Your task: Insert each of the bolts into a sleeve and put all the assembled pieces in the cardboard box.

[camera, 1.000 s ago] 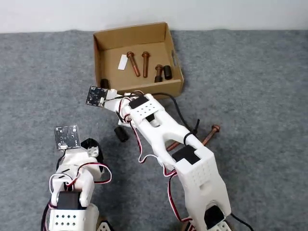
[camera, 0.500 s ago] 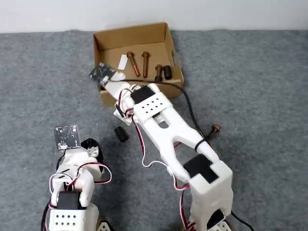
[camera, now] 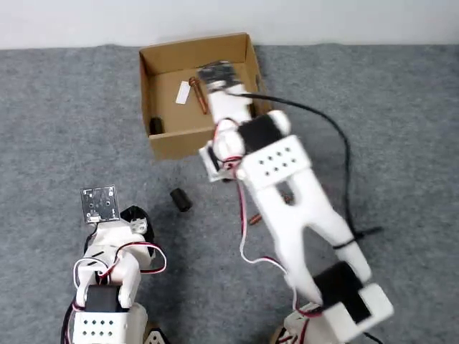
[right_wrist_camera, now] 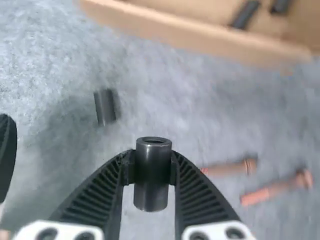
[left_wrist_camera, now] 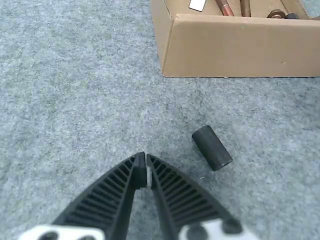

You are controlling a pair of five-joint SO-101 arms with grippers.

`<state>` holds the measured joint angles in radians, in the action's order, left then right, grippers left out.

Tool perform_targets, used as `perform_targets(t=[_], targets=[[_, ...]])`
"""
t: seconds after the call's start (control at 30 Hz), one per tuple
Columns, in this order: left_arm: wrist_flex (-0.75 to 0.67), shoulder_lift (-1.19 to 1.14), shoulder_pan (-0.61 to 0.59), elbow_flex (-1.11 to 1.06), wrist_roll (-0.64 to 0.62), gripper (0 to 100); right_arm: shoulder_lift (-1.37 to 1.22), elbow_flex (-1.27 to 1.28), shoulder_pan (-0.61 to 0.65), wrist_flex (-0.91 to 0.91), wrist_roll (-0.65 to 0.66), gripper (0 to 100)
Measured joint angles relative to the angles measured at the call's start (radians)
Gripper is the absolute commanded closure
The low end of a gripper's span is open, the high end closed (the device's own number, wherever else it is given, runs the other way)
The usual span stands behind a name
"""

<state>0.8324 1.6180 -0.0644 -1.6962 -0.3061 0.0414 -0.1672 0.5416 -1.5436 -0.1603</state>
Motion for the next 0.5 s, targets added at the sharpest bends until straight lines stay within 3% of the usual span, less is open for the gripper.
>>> perform_targets(t=[0.17, 0.3, 0.5], targets=[[0.0, 0.0, 0.0, 0.0, 0.0, 99, 0.124, 0.0, -0.071, -0.175, -0.104, 99.1], [0.021, 0.0, 0.012, 0.057, -0.005, 99, 0.222, 0.0, -0.137, -0.209, -0.133, 99.1], [0.181, 0.0, 0.164, 0.176, 0.0, 99, 0.391, 0.032, -0.204, -0.21, -0.135, 99.1]])
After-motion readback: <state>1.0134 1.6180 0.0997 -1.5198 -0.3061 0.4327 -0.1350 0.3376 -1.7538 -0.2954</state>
